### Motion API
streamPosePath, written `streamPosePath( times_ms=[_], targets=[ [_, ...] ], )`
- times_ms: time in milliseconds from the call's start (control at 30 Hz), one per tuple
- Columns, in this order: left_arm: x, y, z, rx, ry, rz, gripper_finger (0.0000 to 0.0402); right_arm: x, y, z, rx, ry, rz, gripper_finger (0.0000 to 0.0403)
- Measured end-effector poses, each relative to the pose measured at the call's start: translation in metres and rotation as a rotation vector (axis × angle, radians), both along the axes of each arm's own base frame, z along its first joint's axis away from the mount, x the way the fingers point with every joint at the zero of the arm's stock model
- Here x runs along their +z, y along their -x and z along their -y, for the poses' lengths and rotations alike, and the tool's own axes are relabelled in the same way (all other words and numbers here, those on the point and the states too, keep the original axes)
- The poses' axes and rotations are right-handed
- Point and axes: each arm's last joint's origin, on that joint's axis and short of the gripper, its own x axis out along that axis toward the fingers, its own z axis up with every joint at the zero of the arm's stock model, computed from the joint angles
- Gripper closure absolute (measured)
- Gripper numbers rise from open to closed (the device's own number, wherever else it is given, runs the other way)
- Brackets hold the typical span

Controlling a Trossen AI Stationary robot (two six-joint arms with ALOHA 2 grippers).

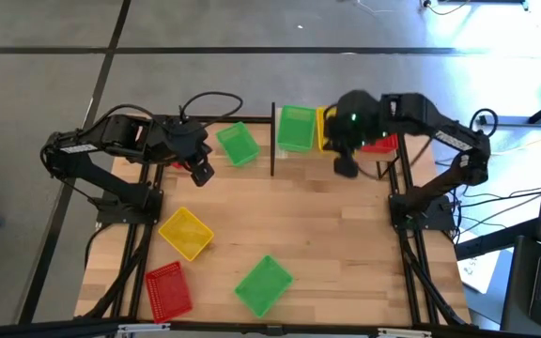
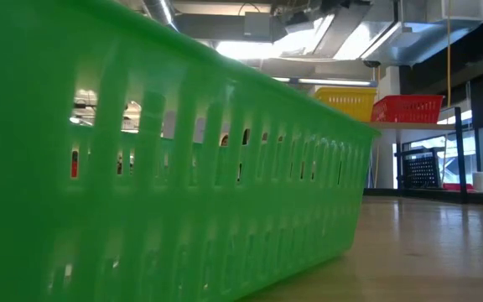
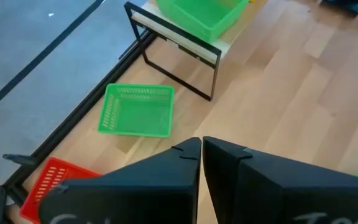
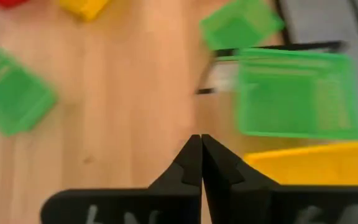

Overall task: Stack baskets on shelf by color
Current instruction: Stack the top red bin on the red bin on the shelf

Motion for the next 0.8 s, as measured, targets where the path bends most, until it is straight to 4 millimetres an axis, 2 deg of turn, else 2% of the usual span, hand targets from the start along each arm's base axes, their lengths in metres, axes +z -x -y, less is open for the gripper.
streamPosePath(
  times_ms=[233, 333, 533, 667, 800],
  targets=[
    [-0.001, 0.001, 0.000, -0.001, 0.000, -0.021, 0.0400, -0.002, -0.010, -0.046, 0.147, -0.023, 0.008, 0.0403],
    [-0.003, -0.003, 0.000, -0.001, -0.001, -0.033, 0.0390, -0.003, -0.011, -0.056, 0.139, -0.023, 0.009, 0.0403],
    [-0.009, -0.011, -0.008, 0.039, -0.007, -0.080, 0.0341, -0.003, -0.012, -0.063, 0.070, 0.006, 0.010, 0.0403],
    [-0.020, -0.021, -0.025, 0.252, 0.105, -0.073, 0.0318, -0.003, -0.011, -0.066, 0.019, -0.034, 0.015, 0.0403],
    [-0.035, -0.018, -0.052, 0.490, 0.264, -0.149, 0.0318, -0.003, -0.011, -0.066, -0.026, -0.067, 0.018, 0.0403]
  ],
)
